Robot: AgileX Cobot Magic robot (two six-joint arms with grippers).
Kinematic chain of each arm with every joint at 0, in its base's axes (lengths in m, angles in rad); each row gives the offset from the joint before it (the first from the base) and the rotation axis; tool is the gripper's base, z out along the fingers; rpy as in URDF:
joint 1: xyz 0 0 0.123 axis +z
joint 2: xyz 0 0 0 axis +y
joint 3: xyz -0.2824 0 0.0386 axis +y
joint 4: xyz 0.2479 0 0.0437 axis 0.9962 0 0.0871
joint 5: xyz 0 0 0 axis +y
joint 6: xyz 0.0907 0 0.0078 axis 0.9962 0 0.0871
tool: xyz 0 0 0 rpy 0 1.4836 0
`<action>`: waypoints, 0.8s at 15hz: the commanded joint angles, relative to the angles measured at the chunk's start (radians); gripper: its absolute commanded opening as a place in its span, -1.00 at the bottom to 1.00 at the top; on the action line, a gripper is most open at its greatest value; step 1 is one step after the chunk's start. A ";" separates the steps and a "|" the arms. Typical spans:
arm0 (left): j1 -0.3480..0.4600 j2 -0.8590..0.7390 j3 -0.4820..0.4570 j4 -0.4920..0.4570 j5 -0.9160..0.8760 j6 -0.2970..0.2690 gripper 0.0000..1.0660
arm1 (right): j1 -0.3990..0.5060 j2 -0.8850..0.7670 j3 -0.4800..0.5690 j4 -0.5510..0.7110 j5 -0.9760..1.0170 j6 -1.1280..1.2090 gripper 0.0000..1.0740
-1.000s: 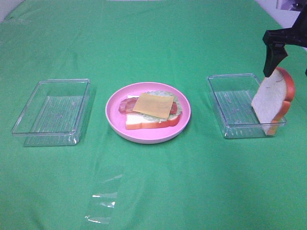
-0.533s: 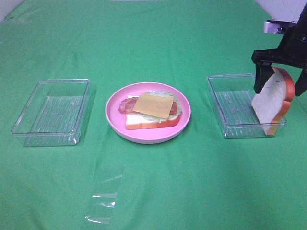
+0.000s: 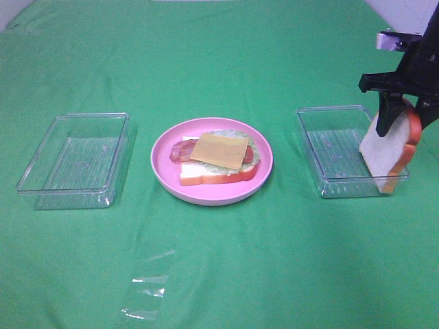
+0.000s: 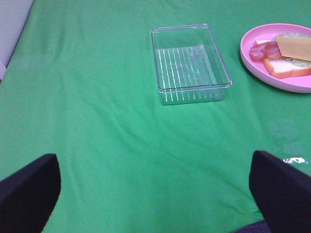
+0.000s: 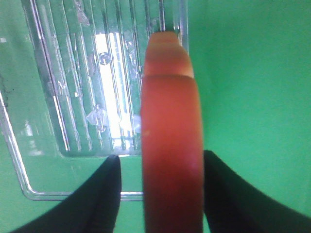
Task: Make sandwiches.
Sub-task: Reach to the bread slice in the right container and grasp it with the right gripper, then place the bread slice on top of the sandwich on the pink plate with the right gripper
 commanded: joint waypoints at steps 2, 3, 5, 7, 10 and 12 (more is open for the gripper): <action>-0.004 -0.016 0.000 -0.001 -0.016 -0.005 0.83 | 0.000 0.005 -0.003 0.012 0.005 0.006 -0.11; -0.004 -0.016 0.000 -0.001 -0.016 -0.005 0.83 | 0.000 0.005 -0.003 0.017 0.005 0.007 -0.11; -0.004 -0.016 0.000 -0.001 -0.016 -0.005 0.83 | 0.000 0.005 -0.003 0.023 0.008 0.013 -0.45; -0.004 -0.016 0.000 -0.001 -0.016 -0.005 0.83 | 0.000 0.005 -0.003 0.023 0.019 0.019 -1.00; -0.004 -0.016 0.000 -0.001 -0.016 -0.005 0.83 | 0.000 0.005 -0.003 0.023 0.020 0.021 -1.00; -0.004 -0.016 0.000 -0.001 -0.016 -0.005 0.83 | 0.000 -0.007 -0.003 0.025 0.037 0.044 -1.00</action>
